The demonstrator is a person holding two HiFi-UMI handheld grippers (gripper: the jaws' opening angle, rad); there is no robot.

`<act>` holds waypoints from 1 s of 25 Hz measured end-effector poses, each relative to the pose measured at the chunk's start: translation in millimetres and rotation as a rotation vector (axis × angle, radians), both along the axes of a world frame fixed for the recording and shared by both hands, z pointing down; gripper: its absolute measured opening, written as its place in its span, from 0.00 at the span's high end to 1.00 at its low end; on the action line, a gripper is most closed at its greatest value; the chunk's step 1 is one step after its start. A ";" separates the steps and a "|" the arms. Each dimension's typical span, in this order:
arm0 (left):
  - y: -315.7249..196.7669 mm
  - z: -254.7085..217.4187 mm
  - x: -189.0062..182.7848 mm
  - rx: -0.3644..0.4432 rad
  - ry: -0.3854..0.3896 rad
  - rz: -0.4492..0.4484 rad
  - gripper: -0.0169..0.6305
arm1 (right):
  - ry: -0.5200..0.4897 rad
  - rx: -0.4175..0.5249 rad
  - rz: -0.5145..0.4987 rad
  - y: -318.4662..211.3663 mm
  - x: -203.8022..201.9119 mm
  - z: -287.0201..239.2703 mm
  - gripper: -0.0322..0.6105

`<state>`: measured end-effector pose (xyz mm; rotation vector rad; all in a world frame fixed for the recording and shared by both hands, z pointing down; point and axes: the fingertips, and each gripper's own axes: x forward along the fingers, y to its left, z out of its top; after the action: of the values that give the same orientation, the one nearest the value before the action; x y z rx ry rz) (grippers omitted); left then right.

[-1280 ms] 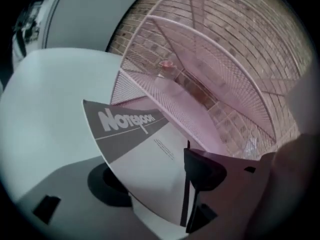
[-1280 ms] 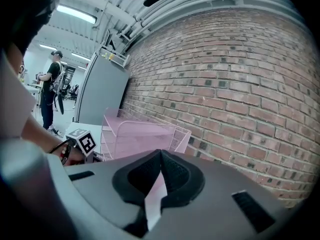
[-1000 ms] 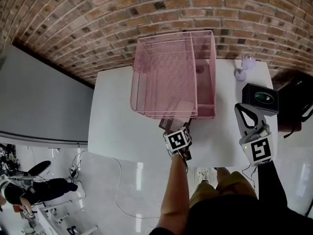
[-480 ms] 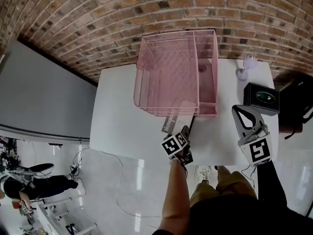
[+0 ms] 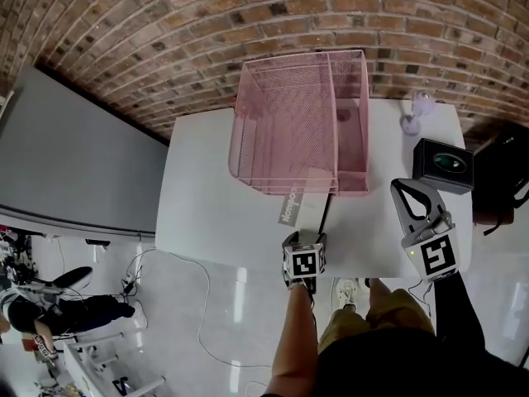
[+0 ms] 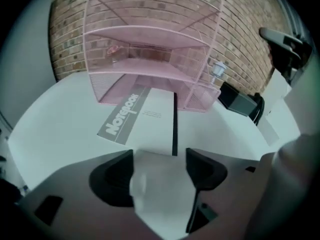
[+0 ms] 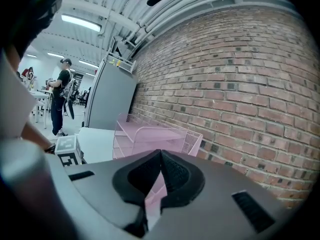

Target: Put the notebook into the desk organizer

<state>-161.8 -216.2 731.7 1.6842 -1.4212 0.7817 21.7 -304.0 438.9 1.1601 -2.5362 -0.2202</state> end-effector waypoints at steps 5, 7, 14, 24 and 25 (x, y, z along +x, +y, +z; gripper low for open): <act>-3.3 4.6 -13.3 0.035 -0.147 0.036 0.95 | -0.001 -0.006 0.007 0.6 5.3 3.3 0.92; -6.2 4.5 -11.9 0.035 -0.167 0.063 0.95 | 0.000 -0.011 0.010 -0.1 8.7 5.9 0.92; -18.7 4.6 -10.9 0.032 -0.152 0.083 0.95 | -0.011 -0.028 -0.001 -2.9 9.7 13.0 0.92; -88.9 -18.9 5.5 0.189 -0.111 0.114 0.95 | 0.015 -0.035 -0.033 -7.8 9.9 20.4 0.92; -98.4 -19.5 7.5 0.197 -0.118 0.121 0.95 | 0.019 -0.034 -0.033 -8.5 11.5 20.6 0.92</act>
<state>-154.3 -314.6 712.2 1.9167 -1.5294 0.8425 33.2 -312.5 459.5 1.0994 -2.5344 -0.1946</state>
